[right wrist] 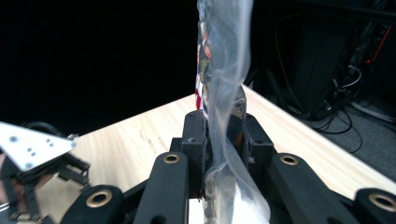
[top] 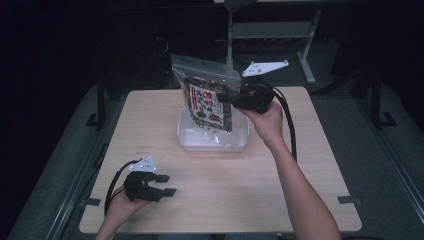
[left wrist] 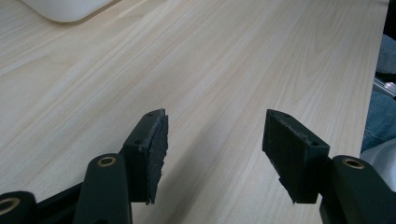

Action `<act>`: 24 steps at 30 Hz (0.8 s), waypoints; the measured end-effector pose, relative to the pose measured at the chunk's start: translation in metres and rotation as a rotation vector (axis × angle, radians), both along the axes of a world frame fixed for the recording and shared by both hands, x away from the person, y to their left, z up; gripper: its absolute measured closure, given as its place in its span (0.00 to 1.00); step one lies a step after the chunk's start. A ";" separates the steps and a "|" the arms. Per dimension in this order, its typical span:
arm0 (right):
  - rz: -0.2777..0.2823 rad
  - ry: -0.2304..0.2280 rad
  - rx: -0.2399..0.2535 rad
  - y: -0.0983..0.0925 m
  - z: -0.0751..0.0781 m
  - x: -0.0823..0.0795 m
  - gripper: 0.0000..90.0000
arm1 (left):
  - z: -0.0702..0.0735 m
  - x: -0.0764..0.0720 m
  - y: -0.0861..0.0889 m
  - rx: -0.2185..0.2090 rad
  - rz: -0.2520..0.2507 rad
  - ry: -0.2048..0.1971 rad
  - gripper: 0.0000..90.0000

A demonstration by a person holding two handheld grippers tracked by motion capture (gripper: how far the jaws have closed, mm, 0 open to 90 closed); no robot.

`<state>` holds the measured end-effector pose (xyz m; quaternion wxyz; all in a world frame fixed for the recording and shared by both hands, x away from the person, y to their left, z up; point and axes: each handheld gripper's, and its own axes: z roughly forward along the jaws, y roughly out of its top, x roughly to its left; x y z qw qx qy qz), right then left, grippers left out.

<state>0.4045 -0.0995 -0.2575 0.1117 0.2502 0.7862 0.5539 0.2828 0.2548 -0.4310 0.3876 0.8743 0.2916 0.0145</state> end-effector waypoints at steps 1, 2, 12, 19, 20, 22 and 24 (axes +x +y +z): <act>-0.008 -0.006 0.002 0.003 0.001 0.005 0.83 | 0.000 0.000 0.000 -0.002 0.000 0.003 0.44; -0.014 -0.009 0.002 0.005 0.001 0.007 0.83 | 0.000 0.000 0.000 -0.003 -0.002 0.003 0.44; -0.075 -0.017 -0.003 0.017 -0.013 0.028 0.83 | 0.001 0.001 0.001 -0.005 -0.006 0.002 0.44; -0.095 0.003 -0.009 0.022 -0.029 0.040 0.83 | 0.000 0.002 0.000 -0.007 -0.005 0.008 0.44; -0.096 0.004 -0.012 0.023 -0.031 0.042 0.83 | 0.000 0.002 0.000 -0.005 -0.005 0.008 0.44; -0.100 0.010 -0.018 0.026 -0.035 0.044 0.83 | 0.000 0.002 0.000 -0.005 -0.003 0.010 0.44; -0.104 0.013 -0.020 0.029 -0.039 0.045 0.83 | 0.000 0.002 0.000 -0.006 -0.002 0.009 0.44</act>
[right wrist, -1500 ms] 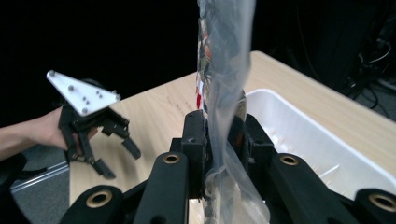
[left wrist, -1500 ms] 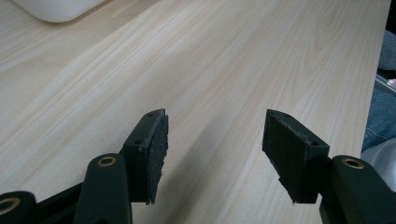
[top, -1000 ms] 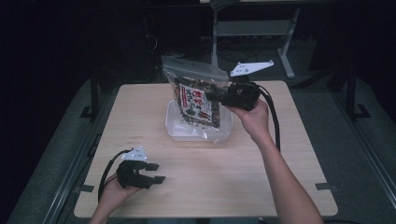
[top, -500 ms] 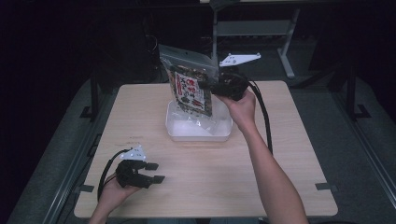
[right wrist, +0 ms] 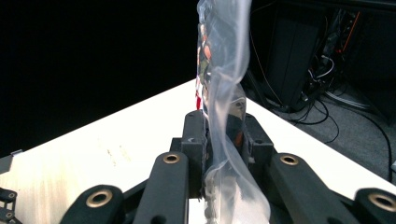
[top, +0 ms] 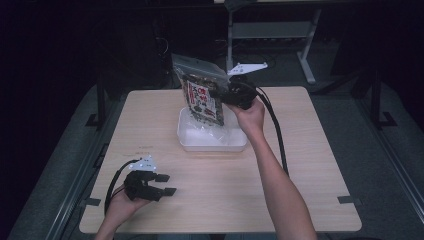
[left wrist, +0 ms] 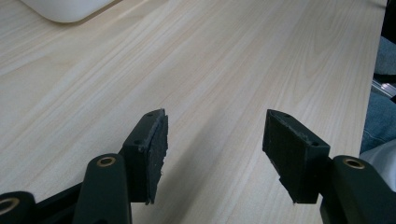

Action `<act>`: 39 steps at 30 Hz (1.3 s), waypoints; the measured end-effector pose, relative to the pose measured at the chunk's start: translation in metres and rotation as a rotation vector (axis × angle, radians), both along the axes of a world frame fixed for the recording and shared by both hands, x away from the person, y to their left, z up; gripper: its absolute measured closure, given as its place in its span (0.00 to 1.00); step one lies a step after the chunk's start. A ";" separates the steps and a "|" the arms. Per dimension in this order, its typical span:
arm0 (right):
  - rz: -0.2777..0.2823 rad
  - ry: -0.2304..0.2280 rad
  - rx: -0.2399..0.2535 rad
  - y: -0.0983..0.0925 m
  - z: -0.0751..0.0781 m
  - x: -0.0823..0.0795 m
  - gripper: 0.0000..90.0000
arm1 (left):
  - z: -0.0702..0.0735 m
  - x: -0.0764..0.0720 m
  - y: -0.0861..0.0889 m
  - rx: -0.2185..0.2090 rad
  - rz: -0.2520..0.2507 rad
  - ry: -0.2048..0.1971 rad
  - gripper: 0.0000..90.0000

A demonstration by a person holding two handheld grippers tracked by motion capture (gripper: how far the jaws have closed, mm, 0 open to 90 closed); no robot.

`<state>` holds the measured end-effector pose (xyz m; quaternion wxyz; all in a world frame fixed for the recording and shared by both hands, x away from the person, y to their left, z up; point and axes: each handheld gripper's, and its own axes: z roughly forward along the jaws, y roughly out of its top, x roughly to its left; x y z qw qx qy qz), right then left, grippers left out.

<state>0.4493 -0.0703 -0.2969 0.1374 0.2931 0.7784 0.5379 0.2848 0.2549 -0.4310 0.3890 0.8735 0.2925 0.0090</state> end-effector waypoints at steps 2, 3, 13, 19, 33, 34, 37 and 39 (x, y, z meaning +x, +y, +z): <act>-0.001 0.004 0.000 0.001 -0.002 0.000 0.83 | 0.000 0.000 0.000 -0.001 0.000 -0.001 0.44; -0.001 0.005 0.000 0.002 -0.005 0.001 0.83 | 0.000 0.000 0.000 -0.001 0.000 -0.001 0.44; -0.025 0.013 -0.006 0.010 -0.034 0.000 0.83 | 0.000 0.001 0.001 -0.004 0.003 0.001 0.44; -0.018 0.004 -0.008 0.012 -0.040 -0.002 0.83 | 0.001 0.000 0.001 -0.010 0.003 0.000 0.44; -0.048 0.008 0.013 0.002 -0.057 -0.006 0.83 | 0.001 0.001 0.001 -0.008 0.003 0.002 0.44; -0.049 0.007 0.009 0.002 -0.057 -0.007 0.83 | 0.001 0.001 0.000 -0.008 0.003 0.002 0.44; -0.064 0.014 0.005 0.000 -0.059 -0.008 0.83 | 0.001 0.001 0.000 -0.008 0.001 0.000 0.44; -0.069 0.019 0.002 -0.002 -0.060 -0.008 0.83 | 0.001 0.001 0.000 -0.009 0.003 0.001 0.44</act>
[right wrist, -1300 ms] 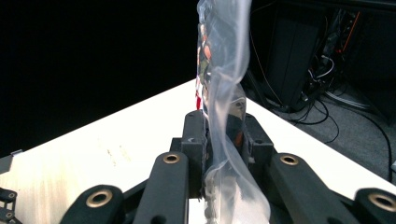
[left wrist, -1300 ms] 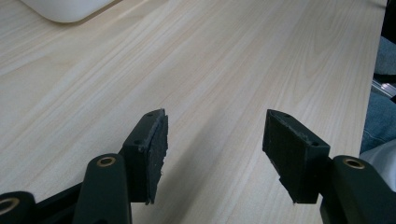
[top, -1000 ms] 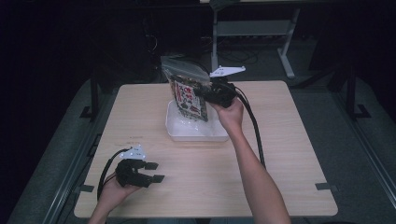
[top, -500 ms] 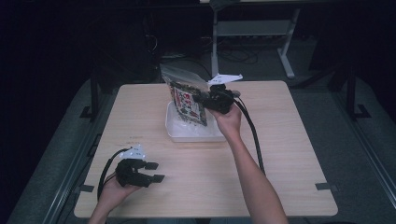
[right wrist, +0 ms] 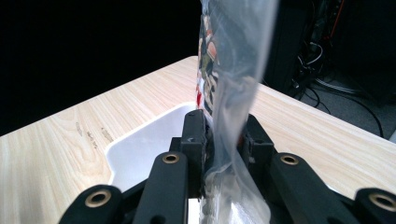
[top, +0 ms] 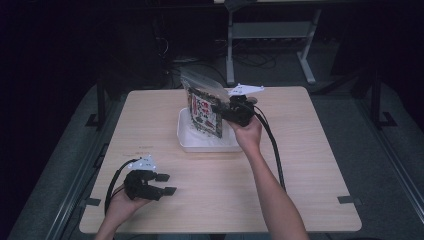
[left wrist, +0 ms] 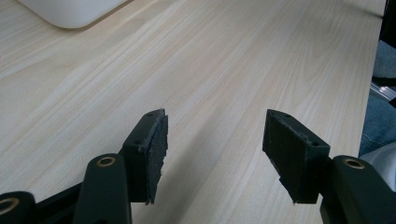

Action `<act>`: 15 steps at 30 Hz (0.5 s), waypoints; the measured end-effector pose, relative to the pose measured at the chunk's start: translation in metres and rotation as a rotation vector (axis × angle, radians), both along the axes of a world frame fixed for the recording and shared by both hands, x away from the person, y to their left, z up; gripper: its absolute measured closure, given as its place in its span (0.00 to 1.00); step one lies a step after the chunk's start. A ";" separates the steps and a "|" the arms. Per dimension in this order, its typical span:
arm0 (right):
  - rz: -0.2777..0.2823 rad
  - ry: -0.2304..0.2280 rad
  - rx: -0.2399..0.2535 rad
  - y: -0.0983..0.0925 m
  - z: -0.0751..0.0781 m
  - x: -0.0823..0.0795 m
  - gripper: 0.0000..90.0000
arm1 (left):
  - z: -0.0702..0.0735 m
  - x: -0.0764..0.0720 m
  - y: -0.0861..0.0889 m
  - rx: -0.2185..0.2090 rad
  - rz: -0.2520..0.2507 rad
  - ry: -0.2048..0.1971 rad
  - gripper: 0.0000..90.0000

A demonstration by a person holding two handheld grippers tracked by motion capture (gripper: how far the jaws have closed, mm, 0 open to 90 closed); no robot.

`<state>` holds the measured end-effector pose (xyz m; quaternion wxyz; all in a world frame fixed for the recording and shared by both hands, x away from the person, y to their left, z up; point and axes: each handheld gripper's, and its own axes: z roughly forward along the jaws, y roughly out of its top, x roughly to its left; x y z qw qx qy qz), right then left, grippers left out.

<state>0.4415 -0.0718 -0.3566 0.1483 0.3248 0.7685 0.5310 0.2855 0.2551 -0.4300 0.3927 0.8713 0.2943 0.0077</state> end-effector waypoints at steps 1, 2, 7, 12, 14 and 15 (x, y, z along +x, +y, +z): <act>0.000 0.000 0.000 0.000 0.000 0.000 0.83 | 0.000 0.000 0.000 0.001 0.001 -0.001 0.44; -0.004 0.008 0.007 -0.002 -0.001 0.001 0.83 | 0.000 0.000 0.000 0.002 0.001 -0.002 0.44; -0.009 0.012 -0.004 -0.003 -0.001 0.000 0.83 | 0.000 0.001 0.000 0.004 0.002 -0.001 0.44; -0.004 0.020 -0.001 -0.006 -0.002 0.001 0.83 | -0.001 0.001 -0.001 0.005 -0.002 -0.001 0.44; 0.000 0.019 -0.002 -0.006 -0.001 0.002 0.82 | -0.001 0.001 -0.002 0.008 -0.004 0.002 0.44; -0.002 0.020 -0.002 -0.006 -0.001 0.002 0.81 | -0.001 0.001 -0.003 0.011 -0.005 0.004 0.43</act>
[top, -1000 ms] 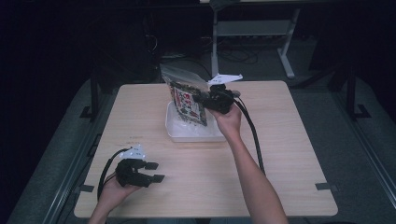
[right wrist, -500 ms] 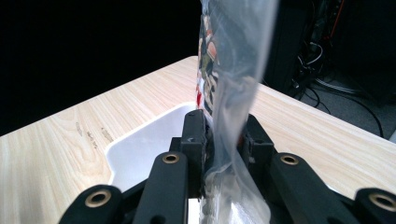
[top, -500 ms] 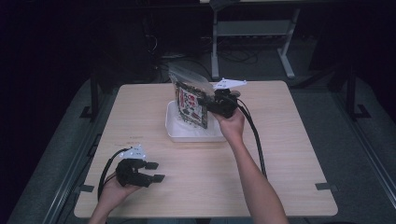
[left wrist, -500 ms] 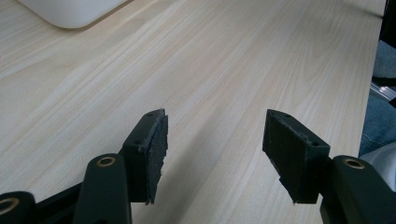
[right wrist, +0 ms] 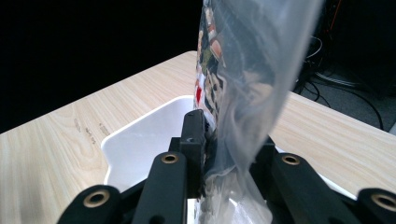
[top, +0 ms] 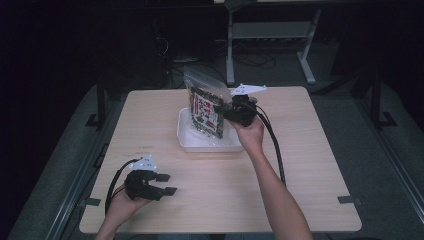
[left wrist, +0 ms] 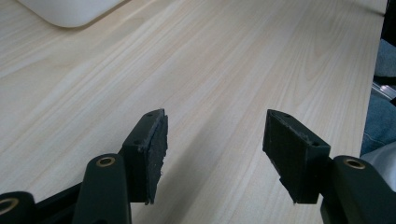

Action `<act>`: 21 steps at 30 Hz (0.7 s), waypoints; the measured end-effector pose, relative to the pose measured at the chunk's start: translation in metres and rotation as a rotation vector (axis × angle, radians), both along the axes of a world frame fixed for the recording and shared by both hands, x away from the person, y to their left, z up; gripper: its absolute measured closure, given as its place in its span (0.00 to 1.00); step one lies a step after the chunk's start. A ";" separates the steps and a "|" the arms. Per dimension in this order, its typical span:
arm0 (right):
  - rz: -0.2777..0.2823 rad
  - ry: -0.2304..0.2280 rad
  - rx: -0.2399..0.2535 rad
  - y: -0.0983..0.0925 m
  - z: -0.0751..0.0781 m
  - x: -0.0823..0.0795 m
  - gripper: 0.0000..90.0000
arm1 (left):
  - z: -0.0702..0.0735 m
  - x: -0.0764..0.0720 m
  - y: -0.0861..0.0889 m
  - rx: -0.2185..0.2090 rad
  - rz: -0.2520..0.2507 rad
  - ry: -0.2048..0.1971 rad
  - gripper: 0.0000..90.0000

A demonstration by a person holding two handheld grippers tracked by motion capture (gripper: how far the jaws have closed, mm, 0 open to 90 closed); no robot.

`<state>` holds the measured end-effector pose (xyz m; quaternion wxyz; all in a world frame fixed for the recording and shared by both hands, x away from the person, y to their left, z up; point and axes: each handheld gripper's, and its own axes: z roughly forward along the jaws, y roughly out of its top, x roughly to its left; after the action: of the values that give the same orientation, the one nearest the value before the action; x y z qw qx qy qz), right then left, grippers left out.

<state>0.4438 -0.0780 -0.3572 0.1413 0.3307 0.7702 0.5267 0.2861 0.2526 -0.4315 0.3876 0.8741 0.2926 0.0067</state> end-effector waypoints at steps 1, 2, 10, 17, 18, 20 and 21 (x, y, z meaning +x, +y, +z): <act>-0.003 0.000 -0.002 -0.001 0.000 0.000 0.80 | 0.000 0.000 0.000 0.000 -0.001 -0.001 0.43; -0.016 0.005 -0.006 -0.003 0.000 0.001 0.69 | 0.000 0.000 0.000 -0.001 0.001 -0.002 0.43; -0.006 0.060 0.017 -0.011 0.001 0.002 0.50 | 0.001 0.000 0.002 -0.005 0.009 -0.003 0.42; 0.023 0.085 0.021 -0.020 0.005 -0.004 0.44 | 0.000 0.000 0.002 -0.001 0.009 -0.001 0.41; 0.029 0.086 0.019 -0.021 0.006 -0.005 0.43 | 0.000 0.001 0.002 -0.001 0.009 -0.001 0.41; 0.040 0.097 0.029 -0.025 0.007 -0.008 0.42 | 0.000 0.001 0.002 -0.002 0.010 0.002 0.41; 0.040 0.097 0.029 -0.025 0.007 -0.008 0.42 | 0.000 0.001 0.002 -0.001 0.011 0.002 0.41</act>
<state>0.4358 -0.1025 -0.3502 0.0885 0.3426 0.7748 0.5239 0.2871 0.2546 -0.4314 0.3879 0.8723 0.2975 0.0078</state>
